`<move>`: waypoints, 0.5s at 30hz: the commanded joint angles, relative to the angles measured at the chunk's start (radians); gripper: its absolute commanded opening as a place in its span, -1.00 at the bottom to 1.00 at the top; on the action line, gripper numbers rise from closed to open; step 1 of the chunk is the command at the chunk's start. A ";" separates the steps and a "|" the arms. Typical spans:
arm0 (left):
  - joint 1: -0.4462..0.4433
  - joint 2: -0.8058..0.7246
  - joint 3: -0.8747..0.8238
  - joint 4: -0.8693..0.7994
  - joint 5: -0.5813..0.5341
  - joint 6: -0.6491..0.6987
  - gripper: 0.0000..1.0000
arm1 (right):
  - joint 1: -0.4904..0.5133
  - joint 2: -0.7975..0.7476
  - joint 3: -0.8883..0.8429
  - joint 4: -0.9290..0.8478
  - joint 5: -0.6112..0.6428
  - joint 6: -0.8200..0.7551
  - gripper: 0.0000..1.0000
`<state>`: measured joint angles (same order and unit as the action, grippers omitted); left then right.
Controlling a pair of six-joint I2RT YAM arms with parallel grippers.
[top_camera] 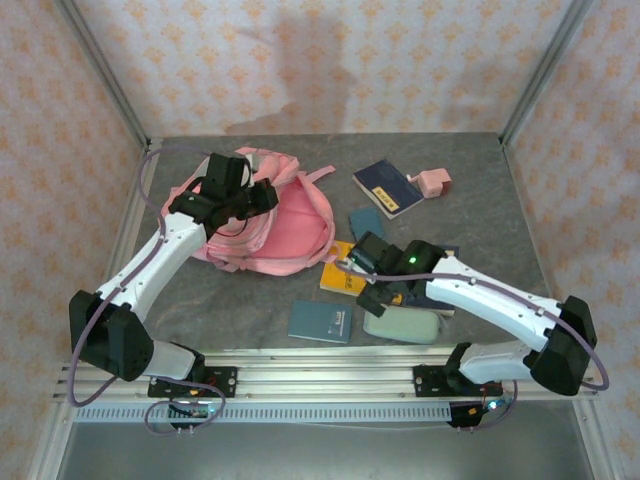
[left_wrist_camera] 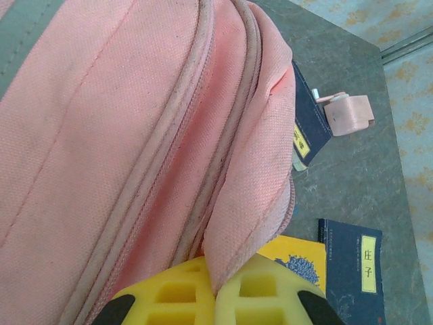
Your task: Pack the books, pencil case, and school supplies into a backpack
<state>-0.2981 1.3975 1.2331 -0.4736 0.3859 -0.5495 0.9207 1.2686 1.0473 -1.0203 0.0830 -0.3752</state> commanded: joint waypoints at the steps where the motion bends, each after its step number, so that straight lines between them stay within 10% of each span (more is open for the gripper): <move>1: 0.022 -0.034 0.003 0.018 -0.039 -0.001 -1.00 | 0.002 0.069 -0.054 -0.115 0.069 -0.189 0.99; 15: 0.023 -0.040 0.009 0.009 -0.047 0.010 -1.00 | 0.017 0.080 -0.115 -0.045 -0.127 -0.168 0.99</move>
<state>-0.2981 1.3972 1.2331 -0.4740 0.3855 -0.5491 0.9310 1.3659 0.9432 -1.0588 0.0002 -0.5289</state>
